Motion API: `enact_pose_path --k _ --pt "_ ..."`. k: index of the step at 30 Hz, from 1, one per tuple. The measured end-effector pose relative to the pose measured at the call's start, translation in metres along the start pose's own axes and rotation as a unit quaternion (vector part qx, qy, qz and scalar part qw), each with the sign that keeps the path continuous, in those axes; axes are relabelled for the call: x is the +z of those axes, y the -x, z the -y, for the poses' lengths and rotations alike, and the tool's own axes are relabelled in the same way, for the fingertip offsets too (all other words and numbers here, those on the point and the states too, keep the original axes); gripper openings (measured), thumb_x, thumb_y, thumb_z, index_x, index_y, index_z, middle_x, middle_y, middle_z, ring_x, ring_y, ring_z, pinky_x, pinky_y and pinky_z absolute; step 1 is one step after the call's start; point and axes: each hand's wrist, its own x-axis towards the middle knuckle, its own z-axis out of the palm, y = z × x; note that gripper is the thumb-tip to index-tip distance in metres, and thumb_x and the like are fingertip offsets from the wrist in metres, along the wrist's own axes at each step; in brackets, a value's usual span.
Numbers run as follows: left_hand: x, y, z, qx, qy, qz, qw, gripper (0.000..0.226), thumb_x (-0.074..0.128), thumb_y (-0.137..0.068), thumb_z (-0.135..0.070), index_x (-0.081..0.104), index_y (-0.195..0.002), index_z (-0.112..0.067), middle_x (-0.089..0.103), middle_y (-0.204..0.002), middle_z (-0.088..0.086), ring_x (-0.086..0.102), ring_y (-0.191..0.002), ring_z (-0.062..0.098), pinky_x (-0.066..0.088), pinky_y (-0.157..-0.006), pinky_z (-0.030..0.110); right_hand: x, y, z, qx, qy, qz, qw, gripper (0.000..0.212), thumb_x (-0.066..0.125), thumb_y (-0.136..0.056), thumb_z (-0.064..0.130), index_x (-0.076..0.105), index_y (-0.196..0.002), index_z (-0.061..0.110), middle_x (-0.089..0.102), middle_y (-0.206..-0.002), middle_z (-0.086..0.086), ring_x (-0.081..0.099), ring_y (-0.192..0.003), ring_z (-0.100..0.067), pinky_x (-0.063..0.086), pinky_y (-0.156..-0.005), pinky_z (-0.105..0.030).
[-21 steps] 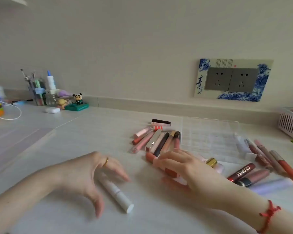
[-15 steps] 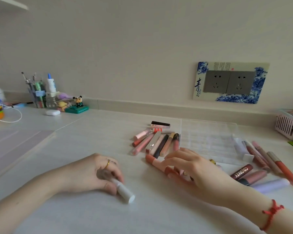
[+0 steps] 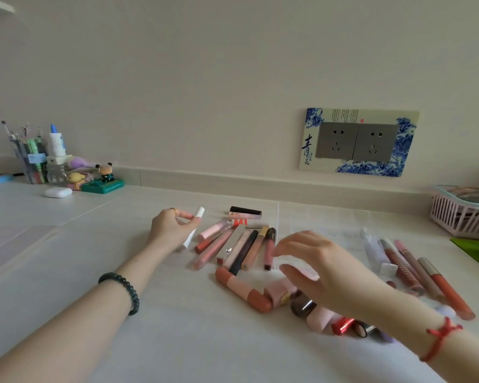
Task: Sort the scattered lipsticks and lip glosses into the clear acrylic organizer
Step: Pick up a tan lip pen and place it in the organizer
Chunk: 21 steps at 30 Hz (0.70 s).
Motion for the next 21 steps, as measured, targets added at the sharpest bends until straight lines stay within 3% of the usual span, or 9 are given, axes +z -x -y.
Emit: enact_pose_path --k 5,10,13,17,19,21 --pt "0.011 0.0 0.004 0.019 -0.029 0.018 0.999 0.018 0.067 -0.076 -0.041 0.064 -0.082 -0.025 0.057 -0.065 -0.01 0.056 -0.062 0.011 0.039 -0.049 0.022 -0.008 -0.048 -0.021 0.039 0.022 0.031 0.998 0.025 0.05 -0.091 0.027 0.059 -0.114 0.026 0.058 -0.118 0.008 0.048 -0.109 -0.007 0.036 -0.092 -0.017" --pt "0.012 0.002 0.008 0.047 -0.039 0.031 0.998 0.012 0.065 -0.079 -0.03 0.059 -0.069 -0.031 0.062 -0.071 -0.01 0.055 -0.072 0.008 0.037 -0.067 0.021 -0.005 -0.101 -0.035 0.081 0.067 0.114 0.988 0.027 0.049 -0.091 0.025 0.057 -0.116 0.022 0.058 -0.122 -0.002 0.05 -0.113 -0.02 0.042 -0.094 -0.034" --pt "0.012 0.004 0.009 0.054 -0.04 0.037 0.997 0.004 0.062 -0.081 -0.028 0.063 -0.078 -0.027 0.065 -0.084 -0.006 0.057 -0.08 0.01 0.036 -0.071 0.019 0.005 -0.122 -0.04 0.08 0.096 0.198 0.972 0.028 0.048 -0.091 0.022 0.056 -0.118 0.021 0.055 -0.123 -0.004 0.048 -0.114 -0.022 0.038 -0.087 -0.028" --pt "0.012 0.011 0.003 0.136 -0.07 0.036 0.988 0.018 0.059 -0.082 -0.041 0.062 -0.096 -0.031 0.058 -0.102 -0.011 0.052 -0.091 0.012 0.041 -0.082 0.026 0.012 -0.138 -0.042 0.072 0.134 0.264 0.952 0.025 0.056 -0.087 0.016 0.062 -0.112 0.018 0.058 -0.118 -0.005 0.05 -0.108 -0.023 0.039 -0.082 -0.028" --pt "0.011 0.02 -0.008 0.22 -0.043 0.084 0.971 0.022 0.062 -0.079 -0.045 0.06 -0.1 -0.038 0.055 -0.107 -0.016 0.052 -0.099 0.005 0.04 -0.089 0.023 0.015 -0.144 -0.043 0.073 0.155 0.279 0.945 0.024 0.061 -0.083 0.015 0.064 -0.107 0.018 0.061 -0.112 -0.006 0.055 -0.098 -0.023 0.043 -0.077 -0.029" --pt "0.013 0.029 -0.017 0.28 -0.048 0.158 0.946 0.046 0.065 -0.07 -0.054 0.058 -0.112 -0.038 0.054 -0.118 -0.02 0.049 -0.111 0.001 0.037 -0.098 0.022 0.018 -0.149 -0.042 0.082 0.169 0.293 0.937 0.026 0.065 -0.08 0.016 0.064 -0.107 0.019 0.064 -0.107 -0.007 0.053 -0.082 -0.02 0.04 -0.07 -0.026"
